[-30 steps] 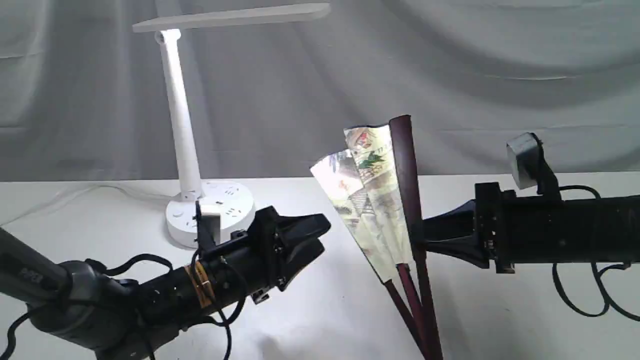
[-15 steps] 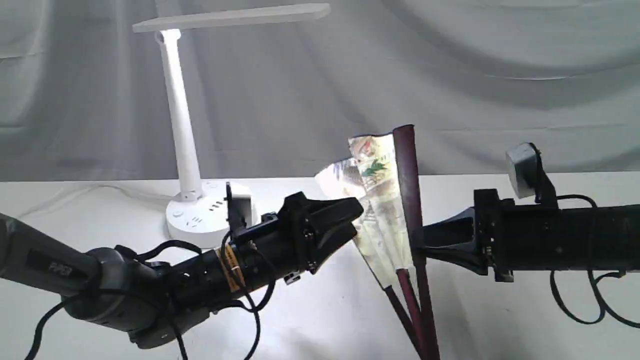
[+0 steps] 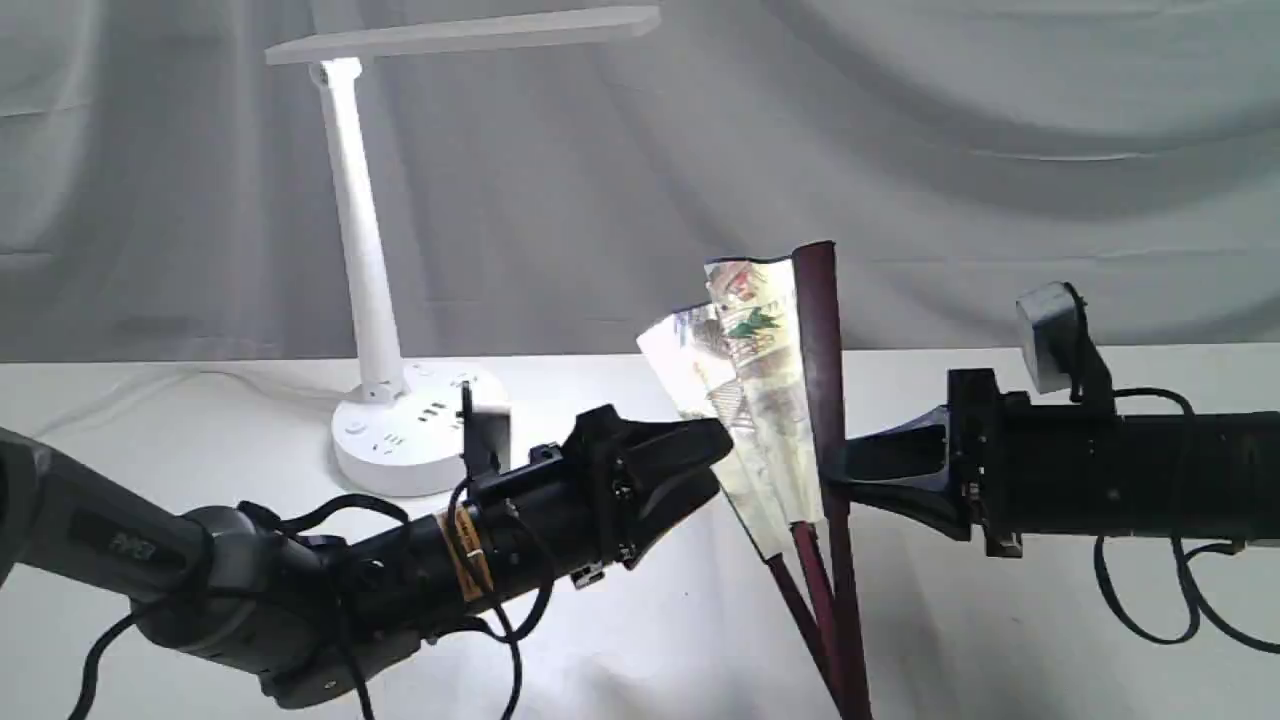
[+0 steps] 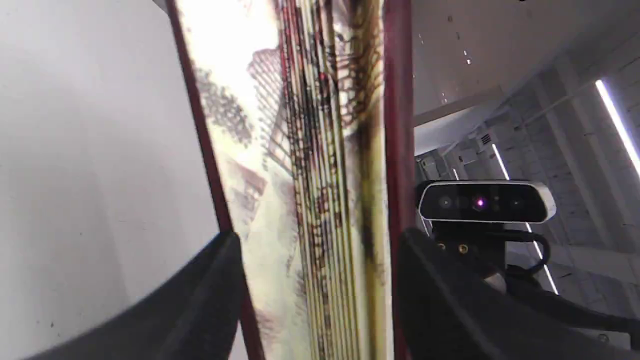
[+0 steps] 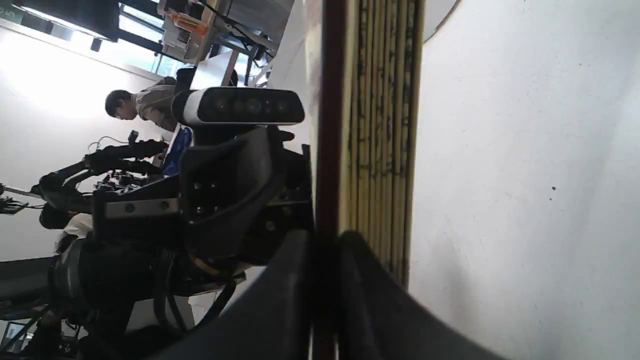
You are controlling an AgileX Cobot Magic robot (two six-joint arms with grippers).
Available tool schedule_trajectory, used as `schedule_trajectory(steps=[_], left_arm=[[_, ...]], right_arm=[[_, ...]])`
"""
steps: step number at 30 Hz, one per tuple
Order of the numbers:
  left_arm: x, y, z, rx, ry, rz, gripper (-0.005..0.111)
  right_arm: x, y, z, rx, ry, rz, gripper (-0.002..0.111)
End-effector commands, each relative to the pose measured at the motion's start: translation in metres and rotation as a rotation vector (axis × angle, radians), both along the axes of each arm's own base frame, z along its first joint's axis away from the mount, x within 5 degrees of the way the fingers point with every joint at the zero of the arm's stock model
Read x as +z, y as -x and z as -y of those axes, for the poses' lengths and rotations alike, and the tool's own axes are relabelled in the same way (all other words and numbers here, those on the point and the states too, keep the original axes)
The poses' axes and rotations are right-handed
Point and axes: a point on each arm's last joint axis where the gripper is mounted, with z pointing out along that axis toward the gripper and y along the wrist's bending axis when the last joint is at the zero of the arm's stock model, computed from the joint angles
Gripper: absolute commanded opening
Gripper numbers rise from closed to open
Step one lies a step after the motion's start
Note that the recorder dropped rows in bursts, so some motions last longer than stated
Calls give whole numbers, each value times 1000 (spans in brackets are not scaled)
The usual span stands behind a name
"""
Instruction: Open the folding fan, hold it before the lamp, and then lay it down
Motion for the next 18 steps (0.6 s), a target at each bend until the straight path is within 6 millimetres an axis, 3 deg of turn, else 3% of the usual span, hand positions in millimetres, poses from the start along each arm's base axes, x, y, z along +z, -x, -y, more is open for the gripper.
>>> schedule_trajectory(steps=[1,18], left_arm=[[0,1,3,-14,-10,-3,48],[0,-12,-5,150,15,-57,48]], right_arm=[[4,1,-1,1,-14,22,0],[3,2,-6,31,-3,18,0]])
